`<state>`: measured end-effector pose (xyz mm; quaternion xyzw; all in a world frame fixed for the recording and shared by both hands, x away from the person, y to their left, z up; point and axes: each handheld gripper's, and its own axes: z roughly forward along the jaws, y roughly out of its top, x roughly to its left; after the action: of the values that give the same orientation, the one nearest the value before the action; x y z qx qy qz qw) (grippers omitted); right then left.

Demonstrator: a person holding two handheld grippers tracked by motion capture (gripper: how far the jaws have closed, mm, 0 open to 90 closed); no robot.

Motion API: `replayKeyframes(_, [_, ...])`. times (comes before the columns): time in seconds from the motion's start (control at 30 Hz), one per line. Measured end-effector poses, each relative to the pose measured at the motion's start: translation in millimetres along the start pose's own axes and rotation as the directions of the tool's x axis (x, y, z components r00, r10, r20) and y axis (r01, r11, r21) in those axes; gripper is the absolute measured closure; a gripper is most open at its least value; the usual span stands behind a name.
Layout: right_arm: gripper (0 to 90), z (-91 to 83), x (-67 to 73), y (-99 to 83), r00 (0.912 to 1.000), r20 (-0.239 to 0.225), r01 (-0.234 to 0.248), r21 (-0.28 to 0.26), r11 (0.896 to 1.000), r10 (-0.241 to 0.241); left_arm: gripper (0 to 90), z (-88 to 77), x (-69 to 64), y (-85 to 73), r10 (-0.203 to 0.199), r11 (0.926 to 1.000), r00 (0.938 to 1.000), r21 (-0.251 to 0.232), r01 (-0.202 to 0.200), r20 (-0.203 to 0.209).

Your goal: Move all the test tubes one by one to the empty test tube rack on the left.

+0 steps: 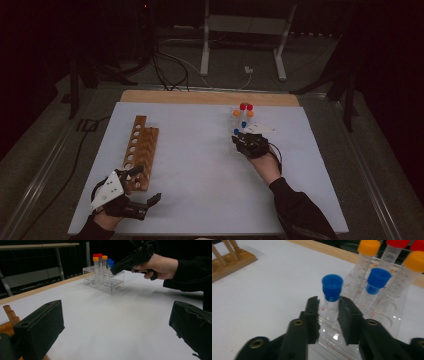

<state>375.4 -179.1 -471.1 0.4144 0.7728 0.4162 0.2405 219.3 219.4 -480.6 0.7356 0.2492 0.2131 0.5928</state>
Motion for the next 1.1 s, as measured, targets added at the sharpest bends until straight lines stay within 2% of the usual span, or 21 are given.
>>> replayKeyframes(0.1, [76.3, 0.7, -2.7, -0.2, 0.9999, -0.007, -0.016, -0.003, 1.0, 0.016, 0.4, 0.0, 0.1, 0.3, 0.001, 1.0, 1.0, -0.004, -0.001, 0.001])
replayKeyframes(0.27, [77.0, 1.3, -1.9, 0.4, 1.0, 0.006, -0.007, 0.0, 1.0, 0.007, 0.4, 0.1, 0.0, 0.2, 0.003, 1.0, 1.0, 0.001, -0.003, 0.002])
replayKeyframes(0.5, [77.2, -4.6, -0.6, 4.5, 0.9997, 0.017, 0.02, -0.034, 0.999, -0.019, 0.4, 0.3, -0.1, 0.2, 0.003, 1.0, 1.0, 0.0, -0.003, 0.004])
replayKeyframes(0.83, [77.2, -23.0, -0.2, 16.9, 0.9986, 0.023, 0.05, -0.1, 0.994, -0.048, 0.4, 1.5, -1.5, 0.8, 0.01, 0.9999, 0.9999, 0.012, -0.01, 0.003])
replayKeyframes(1.1, [77.2, -42.0, 5.2, 27.4, 0.9959, 0.021, 0.09, -0.154, 0.984, -0.088, 0.4, 4.7, -3.8, 7.8, -0.015, 0.9997, 0.9997, 0.02, 0.014, 0.02])
